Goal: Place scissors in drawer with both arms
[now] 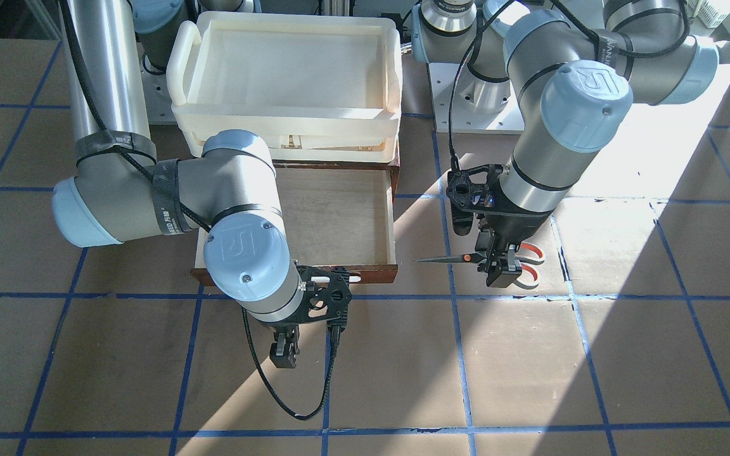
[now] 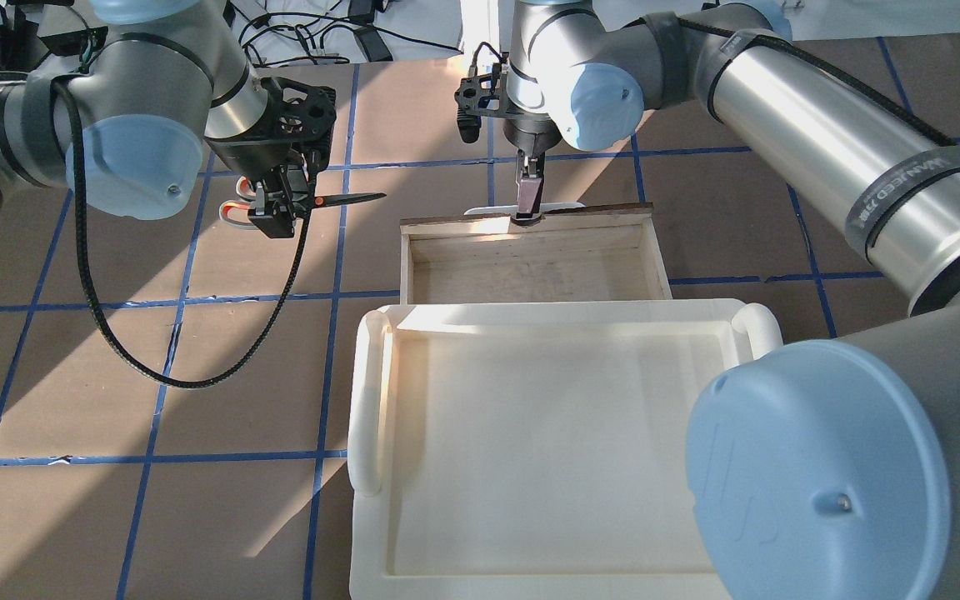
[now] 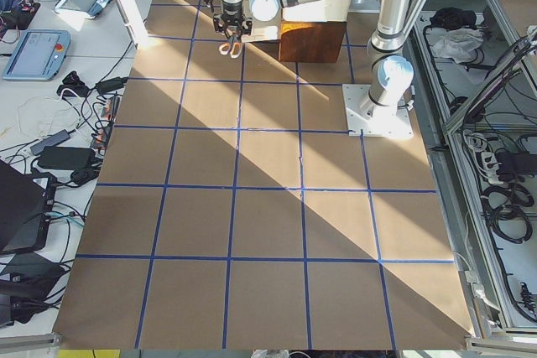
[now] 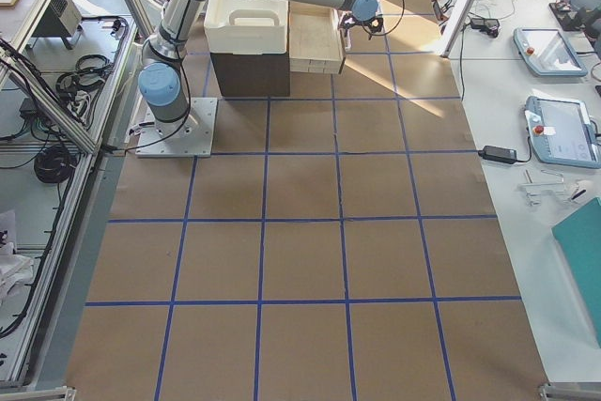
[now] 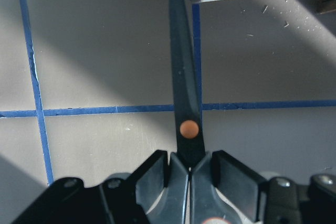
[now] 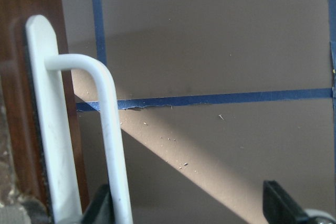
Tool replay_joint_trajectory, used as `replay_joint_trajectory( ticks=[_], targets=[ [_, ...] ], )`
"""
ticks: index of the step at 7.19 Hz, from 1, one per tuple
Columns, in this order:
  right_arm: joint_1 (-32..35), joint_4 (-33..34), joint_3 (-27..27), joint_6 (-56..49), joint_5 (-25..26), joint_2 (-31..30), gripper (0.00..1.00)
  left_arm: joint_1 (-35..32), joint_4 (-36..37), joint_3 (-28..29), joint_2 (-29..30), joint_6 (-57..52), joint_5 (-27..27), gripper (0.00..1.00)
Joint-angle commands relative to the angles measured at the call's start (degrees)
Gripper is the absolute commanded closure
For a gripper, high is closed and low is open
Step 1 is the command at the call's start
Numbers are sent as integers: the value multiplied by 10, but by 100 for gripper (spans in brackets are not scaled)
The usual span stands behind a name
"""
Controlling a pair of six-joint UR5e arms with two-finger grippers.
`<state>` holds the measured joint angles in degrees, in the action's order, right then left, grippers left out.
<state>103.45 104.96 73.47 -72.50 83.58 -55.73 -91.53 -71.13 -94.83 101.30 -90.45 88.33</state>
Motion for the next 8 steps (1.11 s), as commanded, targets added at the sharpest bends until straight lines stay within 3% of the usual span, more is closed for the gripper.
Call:
replay_joint_trajectory(
  ticks=[1,3,6,8],
  targets=[
    [-4,-34,1,10,-1,-30,0,-12,-3,0,0,12,3,100],
    [-13,-84,0,10,-2,-58,0,-31,-8,0,-1,34,3,100],
    [-80,-179,2,40,-25,-134,0,-94,-7,0,4,118,3,100],
    [-97,-205,15,142,-9,-188,0,-152,-5,1,9,200,0,100]
  ],
)
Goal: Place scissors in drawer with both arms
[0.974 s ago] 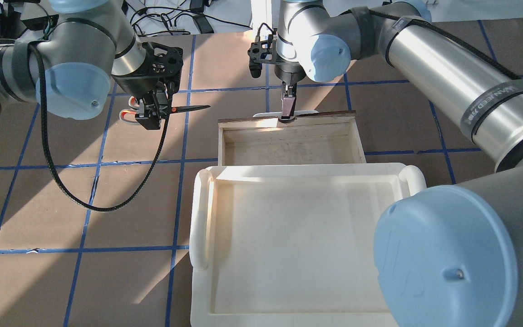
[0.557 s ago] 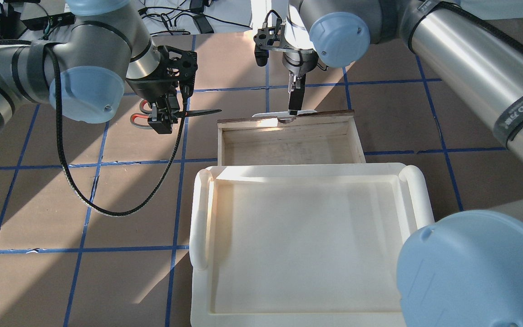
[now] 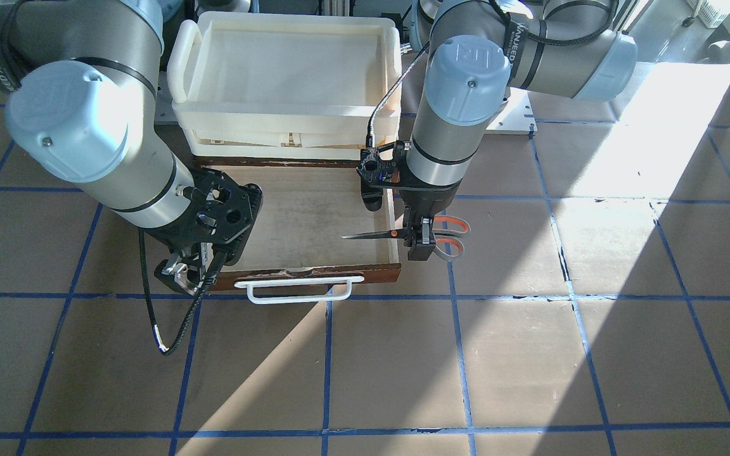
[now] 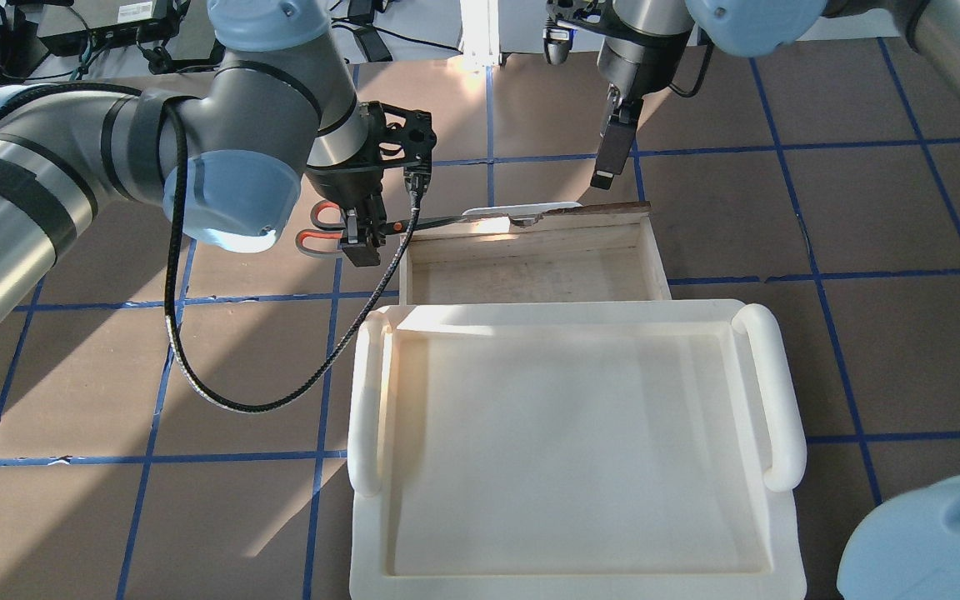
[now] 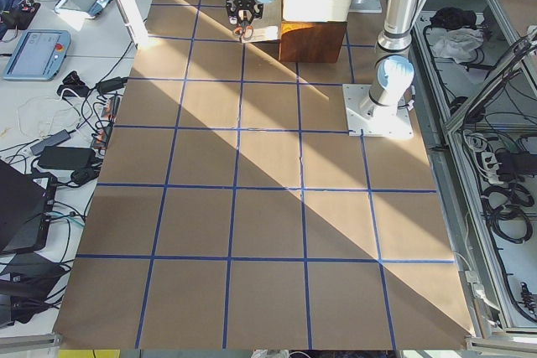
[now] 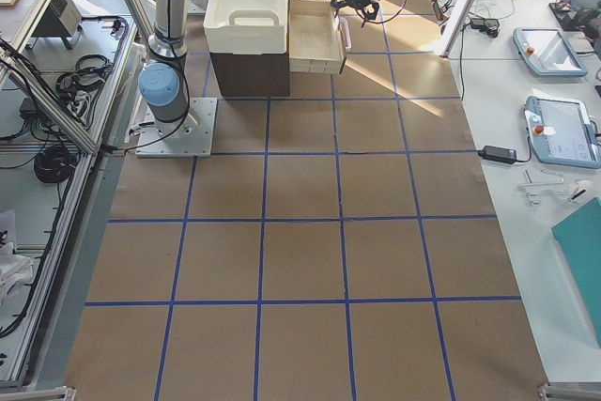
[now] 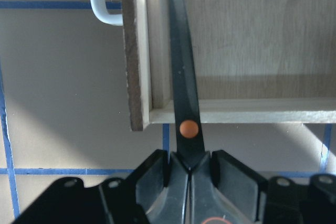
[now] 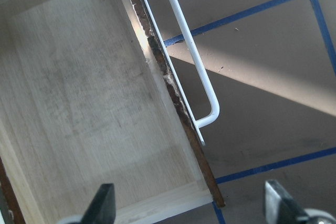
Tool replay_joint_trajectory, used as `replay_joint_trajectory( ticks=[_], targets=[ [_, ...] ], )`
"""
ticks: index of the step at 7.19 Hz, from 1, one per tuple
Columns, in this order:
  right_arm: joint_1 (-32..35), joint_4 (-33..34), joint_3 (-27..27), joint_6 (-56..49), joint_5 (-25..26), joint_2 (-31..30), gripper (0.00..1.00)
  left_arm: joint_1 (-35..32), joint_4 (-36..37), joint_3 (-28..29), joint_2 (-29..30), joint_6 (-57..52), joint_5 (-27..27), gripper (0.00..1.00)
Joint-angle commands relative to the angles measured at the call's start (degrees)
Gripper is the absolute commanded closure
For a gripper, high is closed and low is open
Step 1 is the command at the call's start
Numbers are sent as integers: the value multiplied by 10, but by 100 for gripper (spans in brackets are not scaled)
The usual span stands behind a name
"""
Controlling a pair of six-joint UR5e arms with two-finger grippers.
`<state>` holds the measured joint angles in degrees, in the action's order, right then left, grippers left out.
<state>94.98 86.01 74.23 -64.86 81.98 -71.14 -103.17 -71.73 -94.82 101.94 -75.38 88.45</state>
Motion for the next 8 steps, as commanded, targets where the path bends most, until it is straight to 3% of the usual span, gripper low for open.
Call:
replay_joint_trajectory(
  ticks=[1,4,8],
  targets=[
    [-26,-15,13,138,28,-46,0,-61,2,0,9,79,-1,100],
    [-39,-15,14,407,32,-65,0,-102,6,0,19,131,-5,100],
    [-38,-13,20,597,70,-83,0,-121,14,1,34,147,-9,100]
  ],
)
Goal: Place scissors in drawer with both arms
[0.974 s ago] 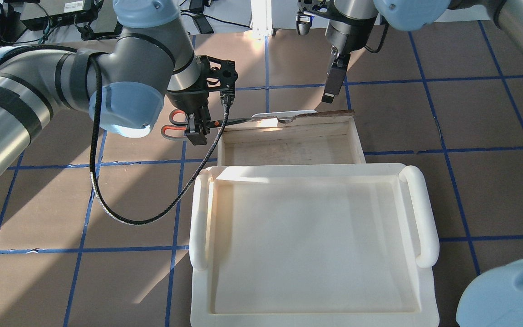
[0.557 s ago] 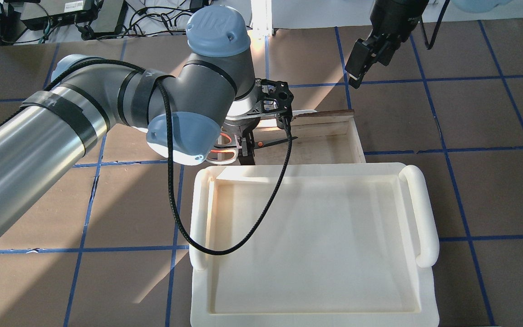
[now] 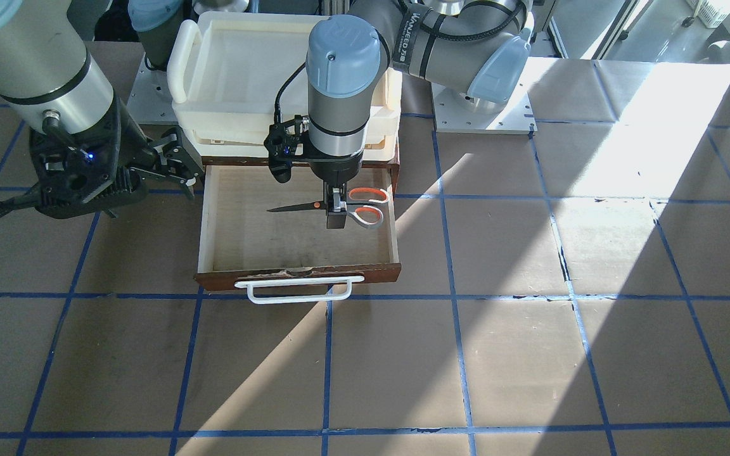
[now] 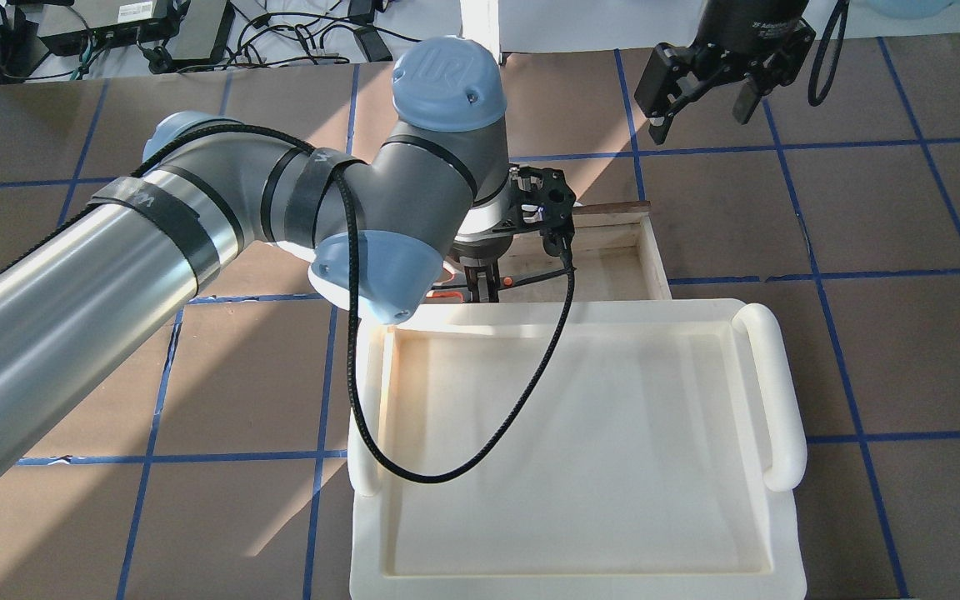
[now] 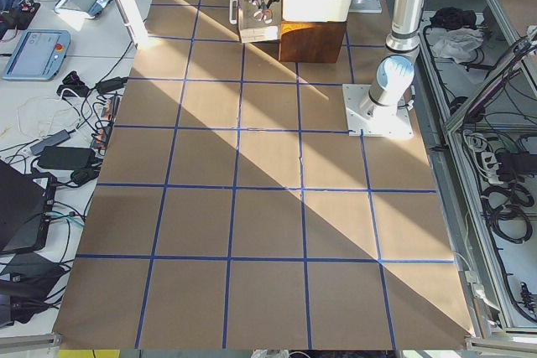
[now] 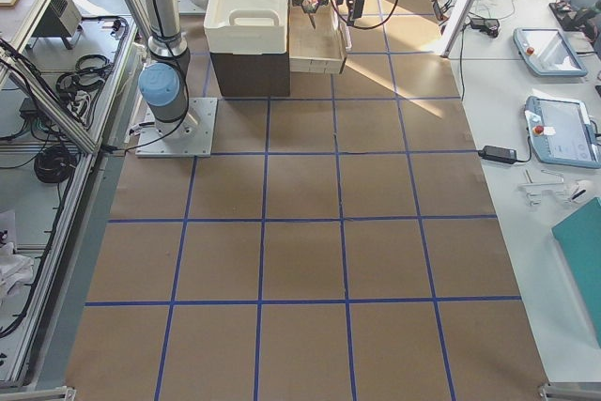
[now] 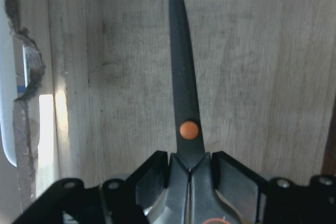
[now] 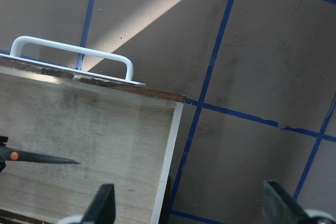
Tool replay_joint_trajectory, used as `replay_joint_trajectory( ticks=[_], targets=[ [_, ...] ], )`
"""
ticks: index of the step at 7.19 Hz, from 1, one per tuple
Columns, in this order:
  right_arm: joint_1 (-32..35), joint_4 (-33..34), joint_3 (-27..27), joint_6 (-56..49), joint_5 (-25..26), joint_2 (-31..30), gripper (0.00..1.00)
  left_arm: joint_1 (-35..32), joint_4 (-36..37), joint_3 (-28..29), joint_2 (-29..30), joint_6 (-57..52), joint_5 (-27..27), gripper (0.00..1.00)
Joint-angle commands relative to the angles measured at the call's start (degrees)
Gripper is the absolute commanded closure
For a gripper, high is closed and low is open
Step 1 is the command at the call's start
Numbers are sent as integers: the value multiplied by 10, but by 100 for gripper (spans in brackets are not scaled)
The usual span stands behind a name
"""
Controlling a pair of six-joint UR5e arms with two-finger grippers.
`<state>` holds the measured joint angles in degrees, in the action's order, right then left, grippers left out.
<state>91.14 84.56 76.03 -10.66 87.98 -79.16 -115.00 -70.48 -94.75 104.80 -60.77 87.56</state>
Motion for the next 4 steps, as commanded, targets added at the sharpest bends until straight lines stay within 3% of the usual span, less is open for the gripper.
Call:
replay_joint_trajectory(
  ticks=[1,2,4],
  targets=[
    [0,-1,3,57,11,-7,0,-3,2,0,11,2,-1,100],
    [0,0,7,57,11,-14,0,-4,2,0,12,1,-1,100],
    [1,4,15,57,9,-20,0,-4,1,1,12,1,0,80]
  ],
)
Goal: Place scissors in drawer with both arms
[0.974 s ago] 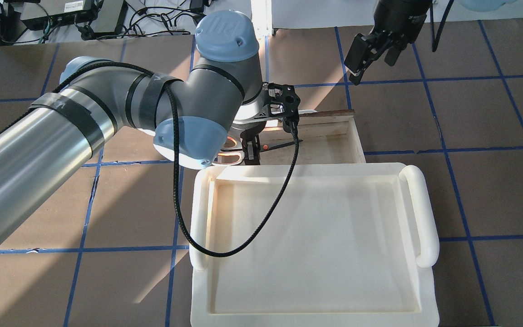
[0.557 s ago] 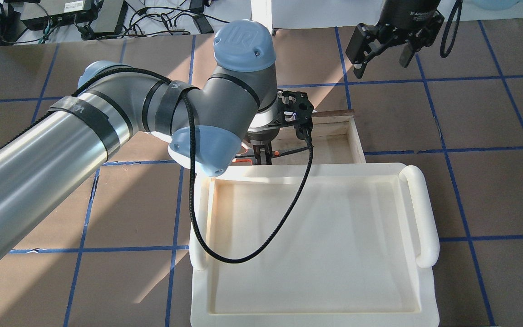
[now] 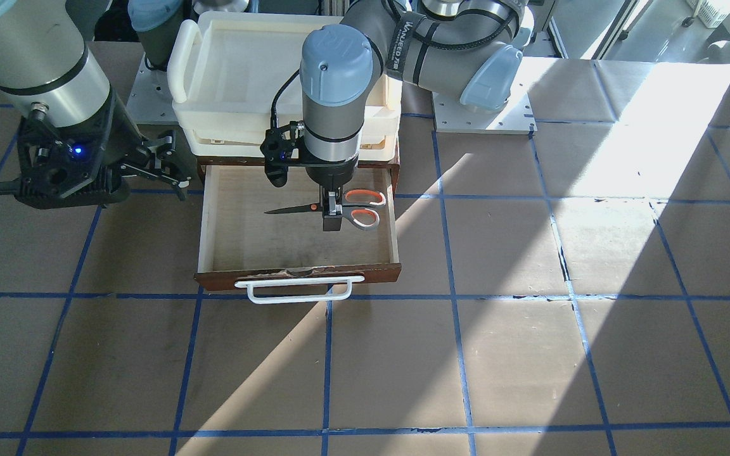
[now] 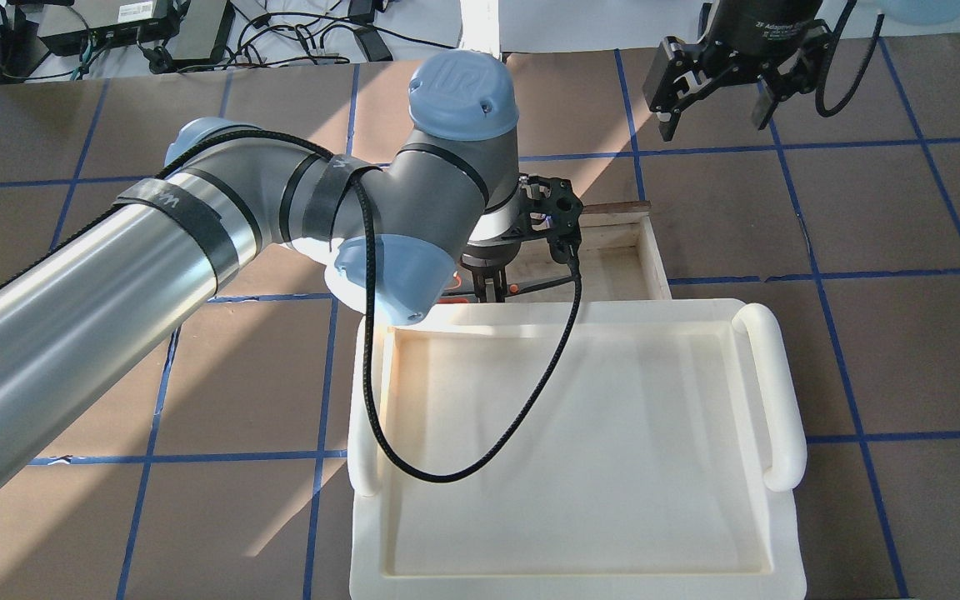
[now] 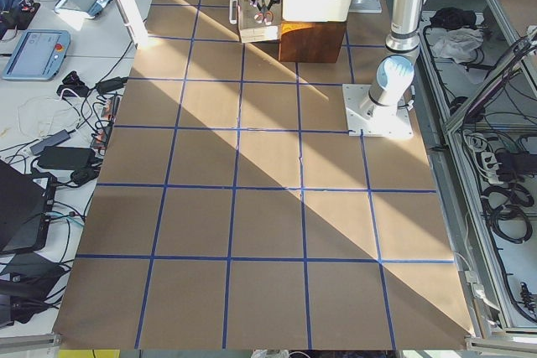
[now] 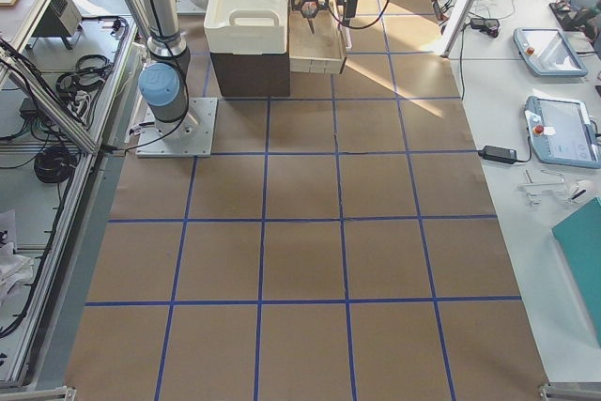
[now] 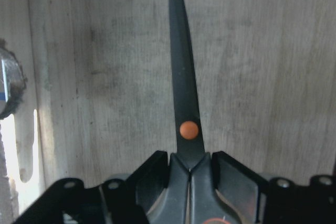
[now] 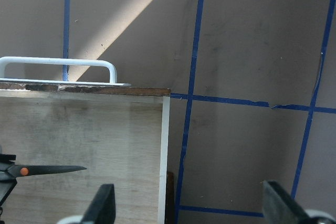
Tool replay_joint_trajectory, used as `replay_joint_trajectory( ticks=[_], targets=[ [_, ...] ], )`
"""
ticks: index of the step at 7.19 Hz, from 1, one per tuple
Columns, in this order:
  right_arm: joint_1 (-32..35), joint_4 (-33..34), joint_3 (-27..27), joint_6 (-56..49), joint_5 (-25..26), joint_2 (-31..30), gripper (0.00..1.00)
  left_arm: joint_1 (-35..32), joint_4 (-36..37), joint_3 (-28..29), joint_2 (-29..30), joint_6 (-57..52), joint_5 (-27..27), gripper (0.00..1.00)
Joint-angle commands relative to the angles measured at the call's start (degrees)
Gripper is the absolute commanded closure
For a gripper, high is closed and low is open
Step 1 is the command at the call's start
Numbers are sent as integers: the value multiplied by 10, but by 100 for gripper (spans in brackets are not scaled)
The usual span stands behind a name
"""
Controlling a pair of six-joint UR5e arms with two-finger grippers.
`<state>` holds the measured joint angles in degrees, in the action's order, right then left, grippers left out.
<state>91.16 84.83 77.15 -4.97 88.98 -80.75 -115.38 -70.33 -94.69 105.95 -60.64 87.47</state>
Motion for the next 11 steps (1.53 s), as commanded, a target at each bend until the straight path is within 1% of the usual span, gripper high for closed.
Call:
replay_joint_trajectory(
  ticks=[1,2,3,4,5,7,8,9,11],
  targets=[
    [0,1,5,0,-2,-5,0,0,-1,2,0,0,2,33],
    [1,1,5,0,-2,-5,0,0,-2,6,-1,0,2,19],
    [1,1,5,0,-3,-5,0,0,-2,7,-1,0,2,19],
    [0,2,5,-1,-4,-5,0,0,-3,9,-14,4,2,19],
    [0,1,5,-2,-4,-5,0,2,-9,13,-29,54,2,19],
    [0,1,5,-3,-6,-5,0,5,-54,62,-59,237,7,19],
    [0,1,5,-3,-6,-5,0,13,-83,77,-73,296,10,13],
    [0,2,5,-4,-6,-4,0,38,-83,86,-86,355,10,6],
    [0,2,5,-3,-10,-4,0,127,-102,88,-114,440,4,0]
  ],
)
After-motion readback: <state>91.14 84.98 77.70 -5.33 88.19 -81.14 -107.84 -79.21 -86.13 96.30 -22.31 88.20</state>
